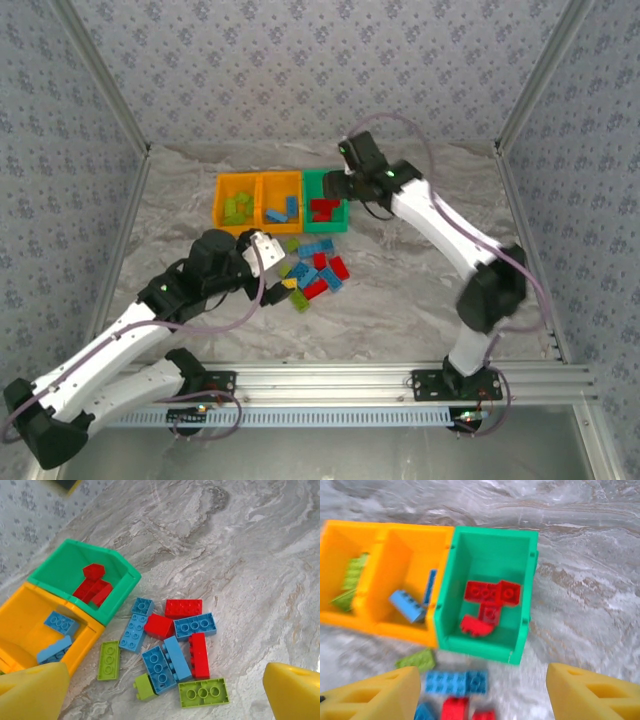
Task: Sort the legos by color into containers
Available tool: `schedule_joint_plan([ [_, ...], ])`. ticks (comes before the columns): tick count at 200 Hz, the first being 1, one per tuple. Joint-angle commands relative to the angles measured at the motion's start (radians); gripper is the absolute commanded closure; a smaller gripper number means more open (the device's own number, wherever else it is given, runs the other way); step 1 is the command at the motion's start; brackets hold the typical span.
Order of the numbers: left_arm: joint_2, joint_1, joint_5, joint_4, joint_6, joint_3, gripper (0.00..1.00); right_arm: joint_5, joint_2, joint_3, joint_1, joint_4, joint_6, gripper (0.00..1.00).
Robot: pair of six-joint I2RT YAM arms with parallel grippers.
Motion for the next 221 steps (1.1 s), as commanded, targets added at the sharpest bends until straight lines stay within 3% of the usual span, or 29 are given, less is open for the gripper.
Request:
schedule_joint_plan([
  [1,0.084,-0.019,-0.025,0.05,-0.208,0.111,0.02,-0.096,-0.267,-0.18,0.035,-0.021,0.029,0.27],
  [50,0.421,-0.12,-0.212,-0.03,-0.46,0.326,0.08,-0.152,-0.664,-0.528,0.106,-0.218,0.106,0.19],
  [80,0.495,-0.125,-0.153,-0.003,-0.429,0.338,0.08,-0.16,-0.738,-0.726,0.158,-0.193,0.153,0.2],
  [107,0.445,-0.126,-0.107,-0.008,-0.318,0.3,0.05,-0.156,-0.639,-0.83,0.202,-0.049,0.157,0.2],
  [133,0.308,-0.127,-0.084,-0.077,-0.152,0.237,0.01,-0.138,-0.429,-0.814,0.237,0.094,0.132,0.23],
  [163,0.139,-0.147,0.109,-0.312,0.132,0.18,0.01,-0.139,-0.204,-0.743,0.236,0.192,0.087,0.29],
  [191,0.037,-0.164,0.072,-0.423,0.209,0.135,0.01,-0.148,-0.074,-0.706,0.199,0.25,0.065,0.32],
  [221,-0.036,-0.163,0.046,-0.405,0.28,0.037,0.01,-0.165,0.028,-0.658,0.185,0.275,0.044,0.33],
])
